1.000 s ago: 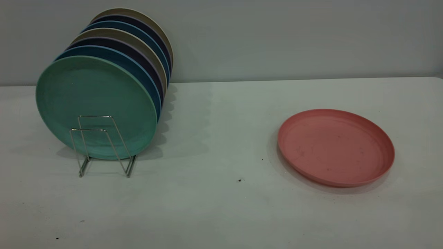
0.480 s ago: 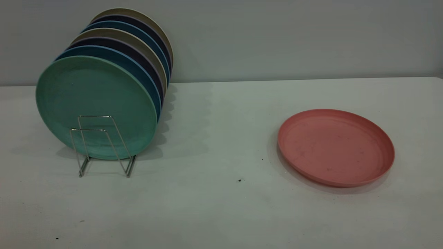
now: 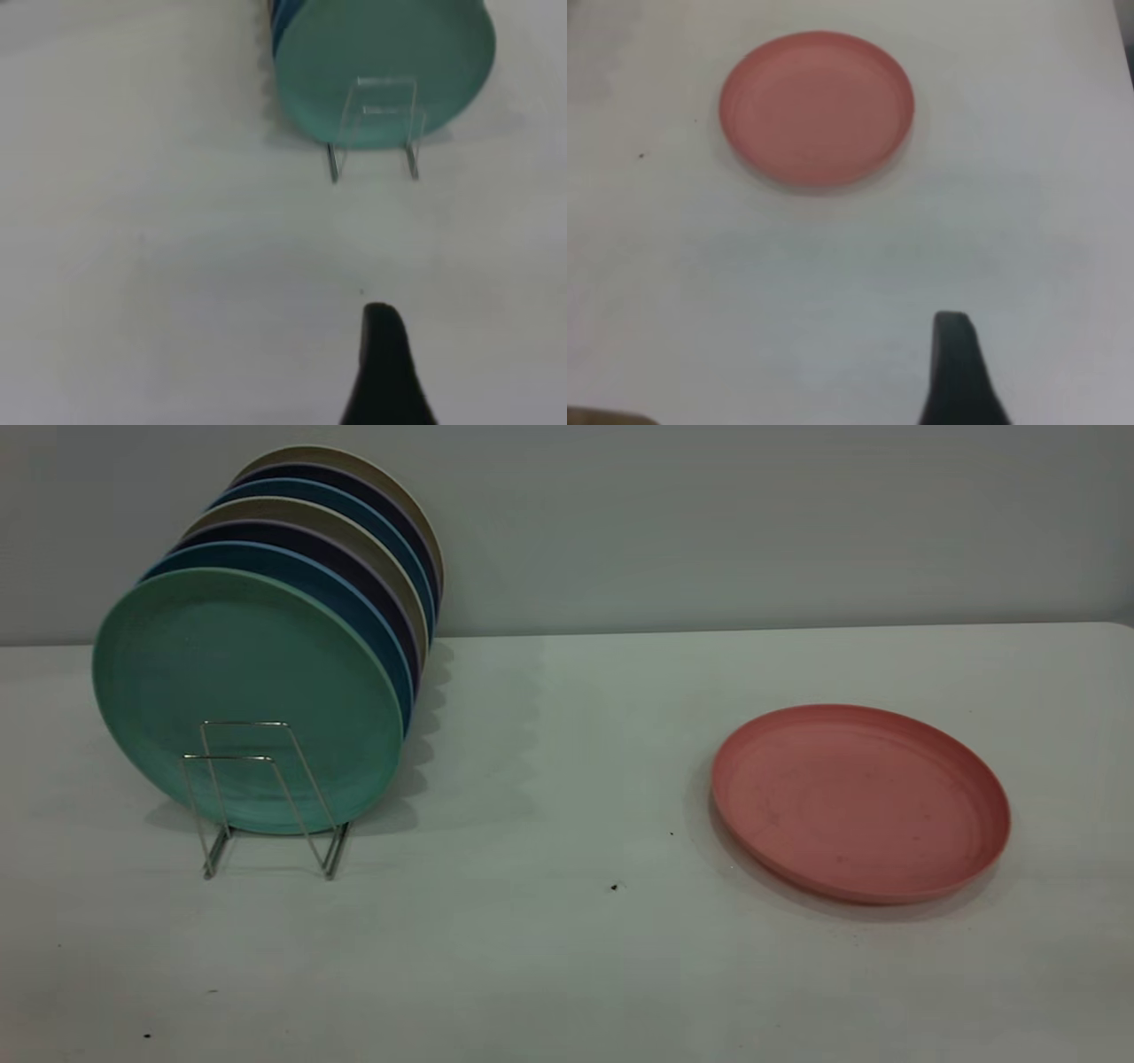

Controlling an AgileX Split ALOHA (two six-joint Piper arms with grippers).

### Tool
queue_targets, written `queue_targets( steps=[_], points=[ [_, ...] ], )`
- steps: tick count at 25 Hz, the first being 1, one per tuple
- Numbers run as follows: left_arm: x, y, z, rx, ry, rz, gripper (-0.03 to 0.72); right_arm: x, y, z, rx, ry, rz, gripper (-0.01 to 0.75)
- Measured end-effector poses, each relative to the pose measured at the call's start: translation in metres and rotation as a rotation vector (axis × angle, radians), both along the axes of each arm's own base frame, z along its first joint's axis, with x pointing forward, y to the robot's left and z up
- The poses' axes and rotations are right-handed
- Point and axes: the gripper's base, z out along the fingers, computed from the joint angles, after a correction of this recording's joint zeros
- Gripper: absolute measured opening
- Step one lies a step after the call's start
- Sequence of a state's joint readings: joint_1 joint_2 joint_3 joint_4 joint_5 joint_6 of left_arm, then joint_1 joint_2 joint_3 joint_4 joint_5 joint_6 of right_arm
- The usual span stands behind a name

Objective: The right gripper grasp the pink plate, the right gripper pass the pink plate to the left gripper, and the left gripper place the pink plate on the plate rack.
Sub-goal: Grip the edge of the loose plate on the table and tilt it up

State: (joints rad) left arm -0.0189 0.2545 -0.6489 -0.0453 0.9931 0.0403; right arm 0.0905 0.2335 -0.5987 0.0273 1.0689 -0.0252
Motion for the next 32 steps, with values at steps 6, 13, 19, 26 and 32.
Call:
queue_targets(
  steps=[6, 13, 19, 26, 32],
  points=[
    [0.085, -0.004, 0.015, 0.042, 0.166, -0.072, 0.617, 0.073, 0.012, -0.002, 0.051, 0.158, 0.017, 0.542],
    [0.176, -0.021, -0.007, -0.047, 0.275, -0.228, 0.607, 0.148, 0.028, -0.036, 0.156, 0.293, 0.052, 0.543],
    [0.231, -0.041, -0.031, -0.181, 0.311, -0.392, 0.592, 0.191, 0.033, -0.079, 0.163, 0.403, 0.048, 0.543],
    [0.266, -0.092, -0.081, -0.2, 0.39, -0.549, 0.59, 0.231, 0.04, -0.142, 0.207, 0.604, 0.018, 0.525],
    [0.278, -0.127, -0.107, -0.192, 0.465, -0.629, 0.59, 0.283, 0.026, -0.168, 0.35, 0.665, -0.01, 0.523]
  ],
)
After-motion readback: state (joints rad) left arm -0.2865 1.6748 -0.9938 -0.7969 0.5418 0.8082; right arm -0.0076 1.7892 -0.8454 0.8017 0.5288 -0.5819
